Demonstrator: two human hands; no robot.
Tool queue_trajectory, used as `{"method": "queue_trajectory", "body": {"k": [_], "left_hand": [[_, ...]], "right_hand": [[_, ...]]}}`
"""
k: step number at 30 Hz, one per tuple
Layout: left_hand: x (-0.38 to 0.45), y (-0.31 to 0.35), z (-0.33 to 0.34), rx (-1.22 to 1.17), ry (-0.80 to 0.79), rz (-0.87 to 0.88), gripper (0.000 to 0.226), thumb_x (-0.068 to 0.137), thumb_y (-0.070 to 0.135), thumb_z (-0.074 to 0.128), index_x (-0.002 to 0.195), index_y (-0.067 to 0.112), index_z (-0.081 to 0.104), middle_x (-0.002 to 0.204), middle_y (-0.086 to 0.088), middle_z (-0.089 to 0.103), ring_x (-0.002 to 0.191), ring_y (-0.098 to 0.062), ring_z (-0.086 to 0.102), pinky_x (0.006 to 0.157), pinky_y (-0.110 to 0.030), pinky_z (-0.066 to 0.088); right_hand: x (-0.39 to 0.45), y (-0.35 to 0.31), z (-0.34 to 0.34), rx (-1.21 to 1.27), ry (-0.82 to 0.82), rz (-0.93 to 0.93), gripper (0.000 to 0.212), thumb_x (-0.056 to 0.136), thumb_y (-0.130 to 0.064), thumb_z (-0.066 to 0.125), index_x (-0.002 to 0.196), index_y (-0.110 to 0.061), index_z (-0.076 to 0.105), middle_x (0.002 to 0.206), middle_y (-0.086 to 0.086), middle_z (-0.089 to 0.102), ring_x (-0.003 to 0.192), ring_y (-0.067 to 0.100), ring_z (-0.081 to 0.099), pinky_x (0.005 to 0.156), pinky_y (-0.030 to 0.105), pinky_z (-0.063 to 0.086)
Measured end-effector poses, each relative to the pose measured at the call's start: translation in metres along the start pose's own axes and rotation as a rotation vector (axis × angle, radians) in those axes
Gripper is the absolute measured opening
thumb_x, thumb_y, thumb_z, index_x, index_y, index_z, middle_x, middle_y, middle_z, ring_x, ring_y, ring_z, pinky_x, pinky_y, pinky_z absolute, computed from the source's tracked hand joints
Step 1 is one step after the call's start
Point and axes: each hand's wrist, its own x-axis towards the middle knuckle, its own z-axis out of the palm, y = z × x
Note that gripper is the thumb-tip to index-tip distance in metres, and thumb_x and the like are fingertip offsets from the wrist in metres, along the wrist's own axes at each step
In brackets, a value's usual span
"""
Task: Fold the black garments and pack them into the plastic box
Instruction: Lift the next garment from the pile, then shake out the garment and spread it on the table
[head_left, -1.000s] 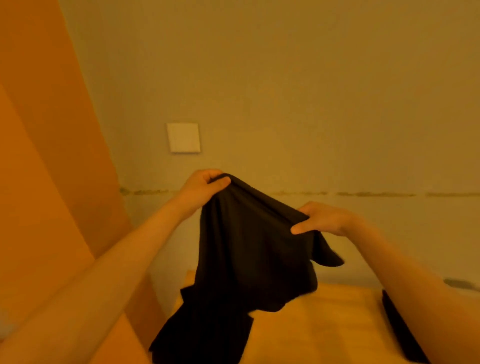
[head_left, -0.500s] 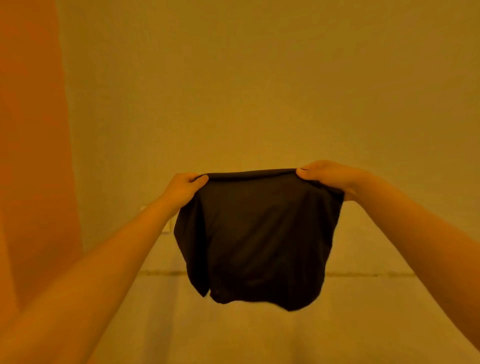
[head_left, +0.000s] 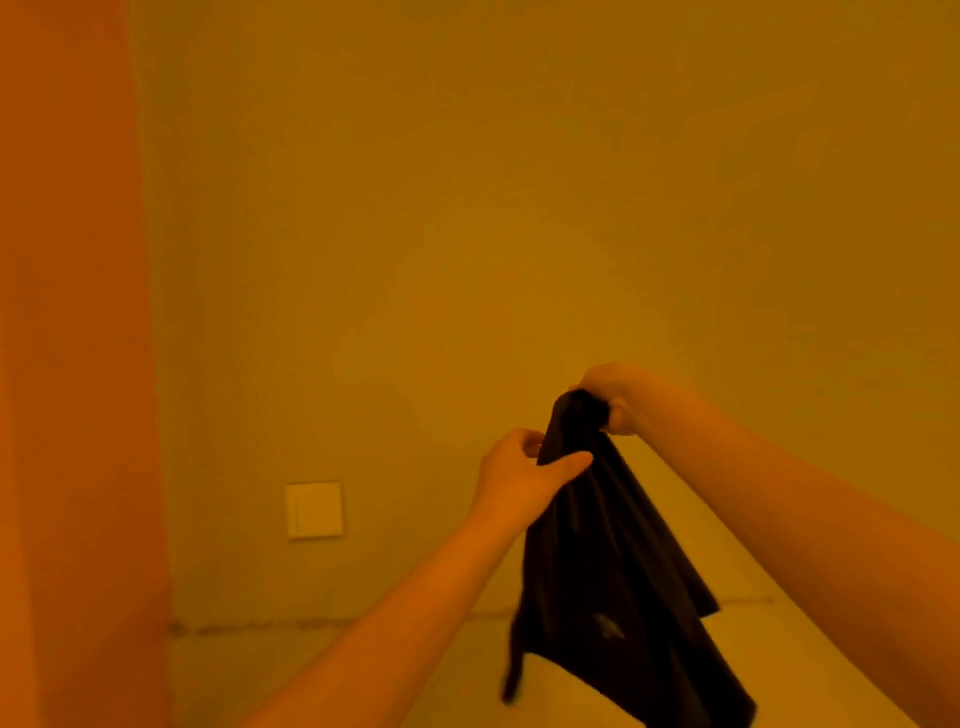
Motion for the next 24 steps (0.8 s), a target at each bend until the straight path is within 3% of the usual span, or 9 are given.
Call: {"method": "queue_trajectory", "body": {"k": [2, 5, 9, 12, 14, 16, 19, 21, 24], "left_hand": [[0.009, -0.001, 0.001, -0.008, 0.081, 0.077, 0.036, 0.08, 0.033, 0.07, 0.108, 0.013, 0.063, 0.101, 0.001, 0.063, 0.09, -0.012, 0.059, 0.077, -0.024, 0.047], [0.018, 0.003, 0.0, 0.004, 0.079, 0.159, 0.02, 0.083, 0.025, 0.067, 0.098, 0.012, 0.068, 0.091, 0.002, 0.066, 0.083, -0.009, 0.06, 0.078, -0.024, 0.049], [0.034, 0.01, -0.003, -0.039, 0.07, 0.182, 0.011, 0.089, 0.018, 0.058, 0.083, 0.012, 0.066, 0.077, 0.001, 0.06, 0.076, -0.014, 0.056, 0.075, -0.03, 0.046], [0.047, 0.018, -0.009, -0.109, 0.034, 0.182, 0.024, 0.092, 0.016, 0.052, 0.069, 0.02, 0.055, 0.069, 0.002, 0.055, 0.065, -0.011, 0.05, 0.063, -0.024, 0.043], [0.053, 0.024, -0.012, -0.034, 0.002, 0.225, 0.028, 0.093, 0.015, 0.051, 0.066, 0.022, 0.05, 0.065, 0.002, 0.05, 0.058, -0.009, 0.043, 0.054, -0.02, 0.034], [0.058, 0.031, -0.015, 0.026, -0.051, 0.244, 0.026, 0.094, 0.017, 0.05, 0.068, 0.022, 0.051, 0.066, 0.001, 0.05, 0.059, -0.01, 0.044, 0.056, -0.024, 0.033], [0.064, 0.037, -0.021, 0.07, -0.13, 0.229, 0.021, 0.095, 0.021, 0.049, 0.074, 0.019, 0.055, 0.069, 0.002, 0.055, 0.062, -0.01, 0.051, 0.057, -0.024, 0.039], [0.067, 0.04, -0.026, 0.097, -0.157, 0.226, 0.021, 0.095, 0.021, 0.049, 0.075, 0.019, 0.056, 0.071, 0.002, 0.056, 0.063, -0.009, 0.052, 0.058, -0.023, 0.041], [0.075, 0.039, -0.037, 0.144, -0.133, 0.225, 0.019, 0.095, 0.02, 0.049, 0.079, 0.016, 0.057, 0.071, 0.002, 0.054, 0.064, -0.008, 0.051, 0.059, -0.023, 0.041]], "right_hand": [[0.001, 0.0, -0.006, -0.003, 0.015, -0.044, 0.026, 0.092, 0.005, 0.037, 0.07, -0.009, 0.04, 0.075, 0.007, 0.043, 0.043, 0.013, 0.058, 0.033, 0.016, 0.043], [-0.001, 0.0, -0.019, 0.014, 0.041, -0.081, 0.03, 0.091, 0.008, 0.036, 0.068, -0.011, 0.04, 0.072, 0.006, 0.04, 0.022, 0.002, 0.044, 0.031, 0.013, 0.041], [-0.004, 0.002, -0.037, -0.156, 0.062, 0.022, 0.057, 0.094, -0.003, 0.045, 0.038, -0.007, 0.05, 0.033, 0.003, 0.042, 0.018, 0.006, 0.036, 0.027, 0.012, 0.03], [-0.004, 0.003, -0.048, -0.329, 0.119, 0.017, 0.039, 0.088, -0.015, 0.063, 0.054, -0.012, 0.043, 0.037, 0.0, 0.039, 0.026, 0.007, 0.034, 0.029, 0.011, 0.024], [-0.002, 0.005, -0.052, -0.499, 0.106, -0.016, 0.04, 0.087, -0.012, 0.06, 0.055, -0.014, 0.036, 0.047, 0.002, 0.033, 0.041, 0.01, 0.029, 0.033, 0.013, 0.023], [0.003, 0.008, -0.055, -0.587, 0.074, -0.046, 0.036, 0.087, -0.013, 0.054, 0.057, -0.016, 0.035, 0.055, 0.002, 0.03, 0.045, 0.011, 0.028, 0.037, 0.016, 0.024], [0.002, 0.01, -0.054, -0.56, -0.044, -0.106, 0.039, 0.091, -0.045, 0.05, 0.065, -0.016, 0.048, 0.057, 0.002, 0.043, 0.043, 0.011, 0.041, 0.038, 0.017, 0.03], [0.003, 0.012, -0.055, -0.502, -0.163, -0.136, 0.055, 0.083, -0.066, 0.038, 0.075, -0.015, 0.058, 0.072, 0.005, 0.054, 0.063, 0.016, 0.052, 0.052, 0.022, 0.038], [0.003, 0.013, -0.059, -0.48, -0.373, -0.195, 0.038, 0.09, -0.045, 0.043, 0.075, -0.014, 0.058, 0.073, -0.002, 0.063, 0.067, 0.01, 0.059, 0.063, 0.023, 0.047]]}}
